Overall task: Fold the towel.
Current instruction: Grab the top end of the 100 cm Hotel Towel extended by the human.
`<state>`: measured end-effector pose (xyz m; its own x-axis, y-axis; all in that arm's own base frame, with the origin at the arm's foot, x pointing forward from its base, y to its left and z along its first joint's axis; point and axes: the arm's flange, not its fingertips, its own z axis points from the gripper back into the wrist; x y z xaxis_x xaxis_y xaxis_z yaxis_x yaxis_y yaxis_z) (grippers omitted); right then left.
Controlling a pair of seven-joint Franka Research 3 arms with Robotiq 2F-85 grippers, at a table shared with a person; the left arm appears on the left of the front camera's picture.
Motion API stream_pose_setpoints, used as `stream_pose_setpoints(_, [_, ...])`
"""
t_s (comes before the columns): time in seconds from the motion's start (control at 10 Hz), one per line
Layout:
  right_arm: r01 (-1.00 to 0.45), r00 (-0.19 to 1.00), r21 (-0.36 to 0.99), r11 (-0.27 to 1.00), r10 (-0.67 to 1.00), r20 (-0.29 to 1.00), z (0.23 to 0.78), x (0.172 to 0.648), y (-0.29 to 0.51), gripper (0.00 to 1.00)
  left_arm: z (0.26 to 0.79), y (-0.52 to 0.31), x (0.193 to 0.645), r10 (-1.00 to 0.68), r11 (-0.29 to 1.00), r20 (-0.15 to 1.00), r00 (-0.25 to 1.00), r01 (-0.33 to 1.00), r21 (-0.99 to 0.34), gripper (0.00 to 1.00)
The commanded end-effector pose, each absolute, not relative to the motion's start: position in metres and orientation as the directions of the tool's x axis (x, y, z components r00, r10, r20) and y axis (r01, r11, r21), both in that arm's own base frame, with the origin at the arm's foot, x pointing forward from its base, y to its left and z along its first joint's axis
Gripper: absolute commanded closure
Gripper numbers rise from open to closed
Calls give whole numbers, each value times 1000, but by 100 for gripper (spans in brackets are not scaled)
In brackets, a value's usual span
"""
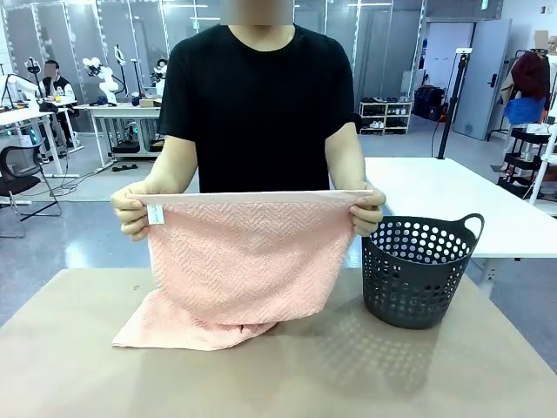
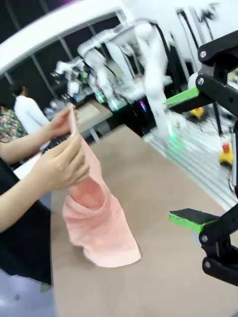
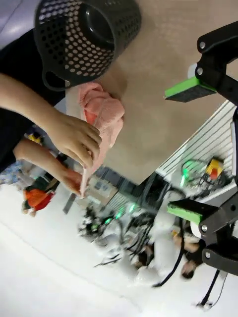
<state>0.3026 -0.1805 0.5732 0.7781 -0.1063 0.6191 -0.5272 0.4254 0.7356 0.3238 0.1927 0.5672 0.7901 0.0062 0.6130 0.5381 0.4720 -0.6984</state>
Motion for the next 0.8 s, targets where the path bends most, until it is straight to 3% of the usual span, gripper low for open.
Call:
stream_pose_setpoints(0.0, [-661, 683, 539, 522, 121, 720, 605, 296, -145, 0, 608, 155, 315, -187, 622, 754, 630, 670, -406, 0])
stream_pose_setpoints(0.3, [-819, 501, 204, 536, 496, 709, 648, 286, -83, 0, 659, 78, 302, -529, 610, 750, 397, 792, 10, 0])
stream_pose_setpoints(0.5, [-880, 378, 15, 475, 678, 631, 672, 279, -37, 0, 679, 26, 296, -703, 502, 659, 267, 843, 194, 0])
stream_pose_setpoints(0.7, [-901, 276, -139, 410, 792, 544, 688, 273, -2, 0, 694, -7, 291, -789, 406, 588, 180, 871, 277, 0])
